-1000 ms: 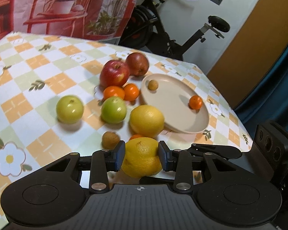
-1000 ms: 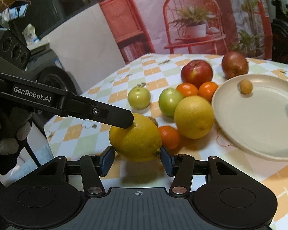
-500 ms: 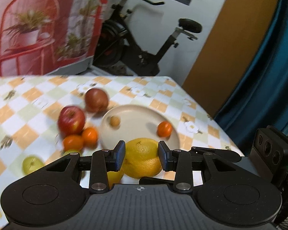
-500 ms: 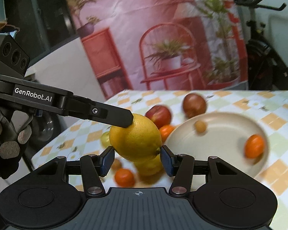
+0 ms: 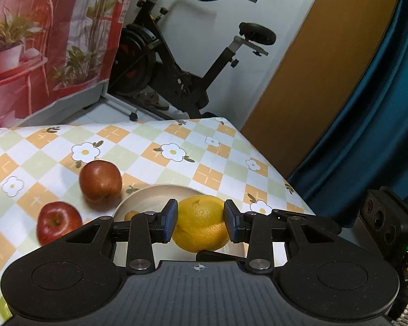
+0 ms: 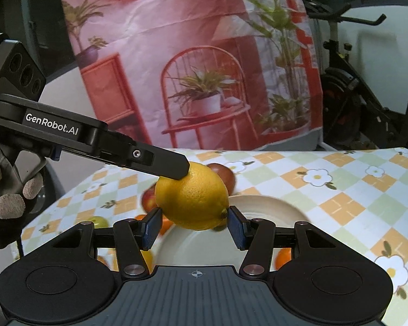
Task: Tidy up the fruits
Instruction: 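Carry the lemon with the left gripper over the plate and lower it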
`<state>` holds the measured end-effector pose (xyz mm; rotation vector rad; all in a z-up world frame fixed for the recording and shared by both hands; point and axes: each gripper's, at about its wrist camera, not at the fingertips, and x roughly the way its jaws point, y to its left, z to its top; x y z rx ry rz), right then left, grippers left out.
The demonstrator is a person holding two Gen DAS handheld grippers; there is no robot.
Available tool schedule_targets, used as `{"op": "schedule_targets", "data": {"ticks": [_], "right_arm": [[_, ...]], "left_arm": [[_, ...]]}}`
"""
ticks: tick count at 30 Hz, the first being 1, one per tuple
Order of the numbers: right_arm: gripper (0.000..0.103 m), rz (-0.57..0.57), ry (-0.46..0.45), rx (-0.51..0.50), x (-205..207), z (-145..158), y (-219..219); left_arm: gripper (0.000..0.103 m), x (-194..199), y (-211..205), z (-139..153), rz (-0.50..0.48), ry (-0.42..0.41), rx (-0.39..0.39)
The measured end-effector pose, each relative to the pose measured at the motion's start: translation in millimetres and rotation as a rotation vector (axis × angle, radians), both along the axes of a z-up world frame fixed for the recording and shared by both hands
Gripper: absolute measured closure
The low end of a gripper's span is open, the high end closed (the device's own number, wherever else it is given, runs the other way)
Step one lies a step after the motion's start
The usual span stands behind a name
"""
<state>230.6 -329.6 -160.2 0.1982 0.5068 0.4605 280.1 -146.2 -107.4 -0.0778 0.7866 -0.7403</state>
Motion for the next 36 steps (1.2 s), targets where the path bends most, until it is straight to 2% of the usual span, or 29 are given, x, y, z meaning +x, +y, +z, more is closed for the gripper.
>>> {"op": "schedule_targets", "data": {"ticks": [6, 16, 27, 36], "right_arm": [[0.054, -0.021, 0.054, -0.001, 29, -18, -14], [0.054, -0.044, 0.117, -0.017, 69, -41, -29], [0.054, -0.051, 0.174, -0.064, 87, -57, -28], [0.054, -0.062, 0.163, -0.06, 88, -57, -30]], "left_arm": [[0.064, 35, -13, -18, -0.003, 0.053, 0.004], [0.064, 71, -31, -37, -0.017, 0.092, 0.03], [0.064, 86, -35, -53, -0.005, 0.133, 0.053], [0.065, 90, -34, -60, 0.007, 0.144, 0.058]]}}
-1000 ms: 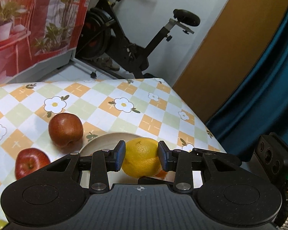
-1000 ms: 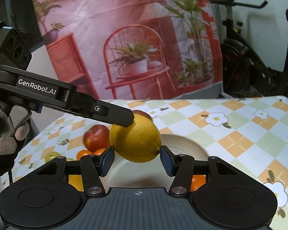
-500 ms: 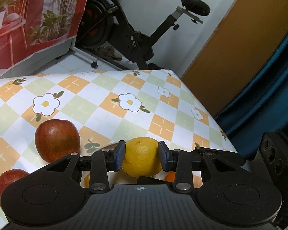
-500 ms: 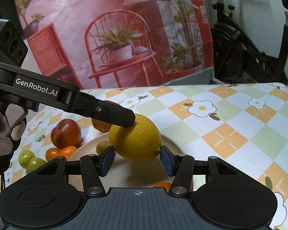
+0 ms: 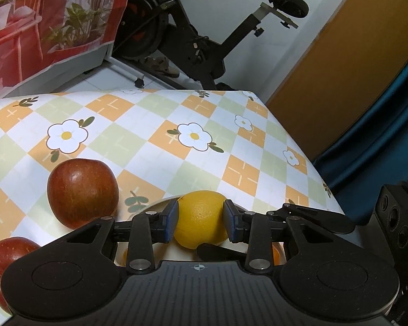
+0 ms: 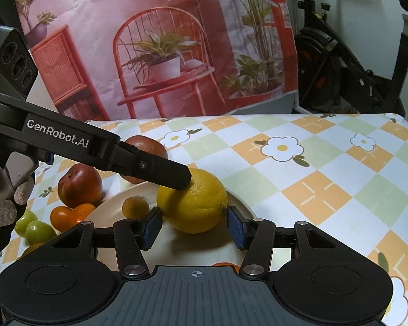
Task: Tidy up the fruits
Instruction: 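Carry the lemon with the left gripper over the plate and lower it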
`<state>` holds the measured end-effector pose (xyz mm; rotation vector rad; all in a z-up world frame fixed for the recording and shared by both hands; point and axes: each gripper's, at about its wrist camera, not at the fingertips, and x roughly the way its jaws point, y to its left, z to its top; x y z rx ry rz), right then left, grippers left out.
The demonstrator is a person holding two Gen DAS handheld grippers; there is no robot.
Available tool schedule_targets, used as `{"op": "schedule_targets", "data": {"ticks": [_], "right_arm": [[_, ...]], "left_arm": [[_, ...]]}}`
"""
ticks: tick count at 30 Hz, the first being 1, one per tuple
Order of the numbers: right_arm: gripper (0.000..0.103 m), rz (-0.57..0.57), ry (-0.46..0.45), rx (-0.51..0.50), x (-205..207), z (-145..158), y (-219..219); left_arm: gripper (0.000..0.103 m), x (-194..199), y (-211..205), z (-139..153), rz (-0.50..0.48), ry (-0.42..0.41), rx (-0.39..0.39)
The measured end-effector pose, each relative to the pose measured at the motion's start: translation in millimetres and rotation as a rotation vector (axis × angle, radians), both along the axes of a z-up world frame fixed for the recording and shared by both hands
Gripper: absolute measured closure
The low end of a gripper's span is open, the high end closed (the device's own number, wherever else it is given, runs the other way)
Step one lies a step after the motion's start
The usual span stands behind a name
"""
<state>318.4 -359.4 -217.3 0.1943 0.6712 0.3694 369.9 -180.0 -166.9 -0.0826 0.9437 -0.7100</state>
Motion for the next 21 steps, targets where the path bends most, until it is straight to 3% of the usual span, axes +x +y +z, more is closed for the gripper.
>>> {"op": "schedule_targets", "data": {"ticks": [16, 21], "right_arm": [[0.055, -0.065, -0.006, -0.039, -22, 6, -5], [0.055, -0.135, -0.031, -0.017, -44, 10, -9]], "left_arm": [[0.065, -9, -10, 4, 0.01, -0.053, 0.054], [0.065, -18, -2, 17, 0.016, -0.095, 0.023]]}}
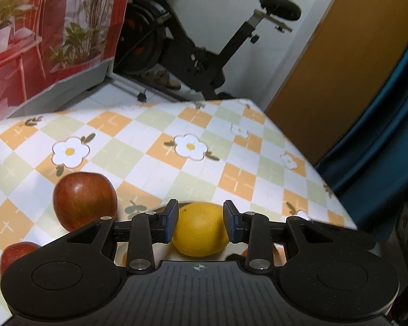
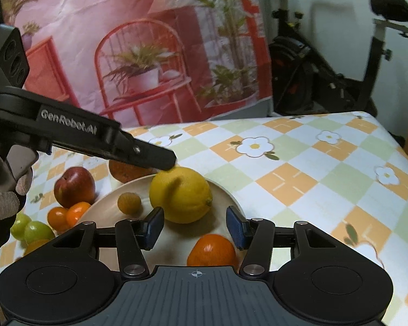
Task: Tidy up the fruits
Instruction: 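Carry the lemon with the left gripper over the plate and lower it, then open the left gripper to release the lemon and withdraw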
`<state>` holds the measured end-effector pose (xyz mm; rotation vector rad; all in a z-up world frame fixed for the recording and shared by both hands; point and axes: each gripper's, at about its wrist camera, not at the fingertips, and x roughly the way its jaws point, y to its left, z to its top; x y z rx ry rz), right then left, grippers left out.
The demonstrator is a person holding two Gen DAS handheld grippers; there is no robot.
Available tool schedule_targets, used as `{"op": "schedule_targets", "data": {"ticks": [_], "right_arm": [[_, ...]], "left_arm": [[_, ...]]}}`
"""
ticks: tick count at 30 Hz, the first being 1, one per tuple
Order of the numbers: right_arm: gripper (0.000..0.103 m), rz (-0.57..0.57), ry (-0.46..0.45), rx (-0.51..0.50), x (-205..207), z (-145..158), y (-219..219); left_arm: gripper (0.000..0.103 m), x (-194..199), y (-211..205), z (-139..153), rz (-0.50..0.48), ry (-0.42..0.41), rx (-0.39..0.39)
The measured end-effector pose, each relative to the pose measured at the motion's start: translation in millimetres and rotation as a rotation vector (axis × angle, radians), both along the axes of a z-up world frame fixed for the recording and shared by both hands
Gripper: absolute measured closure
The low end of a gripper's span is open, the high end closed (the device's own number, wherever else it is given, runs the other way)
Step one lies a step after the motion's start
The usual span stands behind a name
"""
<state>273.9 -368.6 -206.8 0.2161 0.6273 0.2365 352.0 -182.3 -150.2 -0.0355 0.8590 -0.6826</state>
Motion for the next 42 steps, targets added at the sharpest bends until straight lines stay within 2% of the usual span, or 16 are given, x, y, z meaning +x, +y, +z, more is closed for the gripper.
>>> {"op": "schedule_targets", "data": {"ticks": [6, 11, 17, 31, 37, 42], "right_arm": [[0.055, -0.099, -0.046, 0.046, -37, 2, 6], [0.055, -0.103, -0.066, 0.06, -56, 7, 18], [0.055, -0.081, -0.107, 0.056, -70, 19, 43], [0.055, 0.04, -0.114, 0.005, -99, 29, 111], [0.055, 0.077, -0.067, 0.031, -106, 22, 124], [0.058, 0.094, -0.028, 0.028, -109, 18, 125]], "left_arm": [[0.065, -19, 23, 22, -0.014, -0.054, 0.018], [0.065, -43, 57, 35, -0.031, -0.103, 0.075], [0.065, -65, 94, 40, -0.059, -0.12, 0.144], [0.065, -109, 140, 12, -0.193, -0.079, 0.25], [0.065, -123, 151, -3, -0.269, -0.072, 0.29], [0.065, -129, 164, -21, -0.294, -0.026, 0.337]]}}
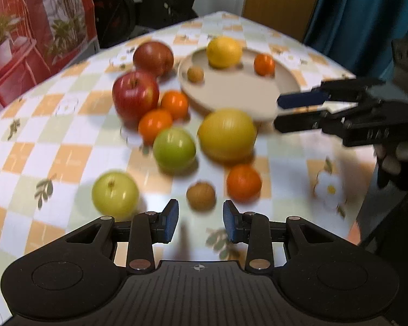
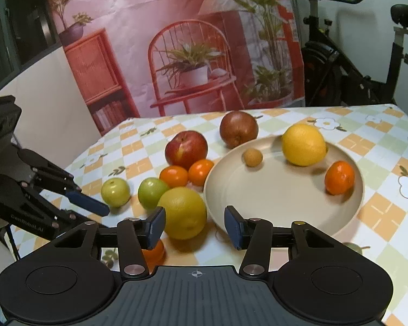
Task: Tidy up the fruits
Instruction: 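Open the left gripper to release the lemon and withdraw, then move the left gripper to a small brown kiwi while the right gripper approaches a tangerine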
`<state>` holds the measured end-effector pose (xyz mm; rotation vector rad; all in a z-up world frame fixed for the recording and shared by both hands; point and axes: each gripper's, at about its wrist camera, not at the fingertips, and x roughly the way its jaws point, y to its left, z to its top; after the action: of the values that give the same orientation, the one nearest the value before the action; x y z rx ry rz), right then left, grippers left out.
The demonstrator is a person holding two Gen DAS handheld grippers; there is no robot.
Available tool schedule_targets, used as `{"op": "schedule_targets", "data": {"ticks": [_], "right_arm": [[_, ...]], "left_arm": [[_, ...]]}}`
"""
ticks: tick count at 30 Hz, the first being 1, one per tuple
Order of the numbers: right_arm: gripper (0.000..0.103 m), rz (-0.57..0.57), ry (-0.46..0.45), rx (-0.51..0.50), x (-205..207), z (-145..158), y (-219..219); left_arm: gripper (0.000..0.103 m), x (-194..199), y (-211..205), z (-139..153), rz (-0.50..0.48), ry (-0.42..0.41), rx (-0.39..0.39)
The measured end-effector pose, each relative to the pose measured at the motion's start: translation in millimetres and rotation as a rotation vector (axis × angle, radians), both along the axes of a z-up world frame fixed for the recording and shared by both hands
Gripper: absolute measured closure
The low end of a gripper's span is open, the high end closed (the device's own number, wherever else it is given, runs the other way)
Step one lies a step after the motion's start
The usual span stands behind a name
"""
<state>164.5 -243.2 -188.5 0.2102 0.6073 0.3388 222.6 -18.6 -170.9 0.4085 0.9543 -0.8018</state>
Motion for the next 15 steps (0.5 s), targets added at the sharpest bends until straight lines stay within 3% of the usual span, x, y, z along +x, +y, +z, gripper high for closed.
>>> {"op": "schedule_targets", "data": {"ticks": [15], "right_arm": [[0.058, 0.056, 0.05, -0.037, -3, -6, 21]], "left_arm": [[0.065, 2, 2, 1, -0.048, -0.023, -0.03]]}}
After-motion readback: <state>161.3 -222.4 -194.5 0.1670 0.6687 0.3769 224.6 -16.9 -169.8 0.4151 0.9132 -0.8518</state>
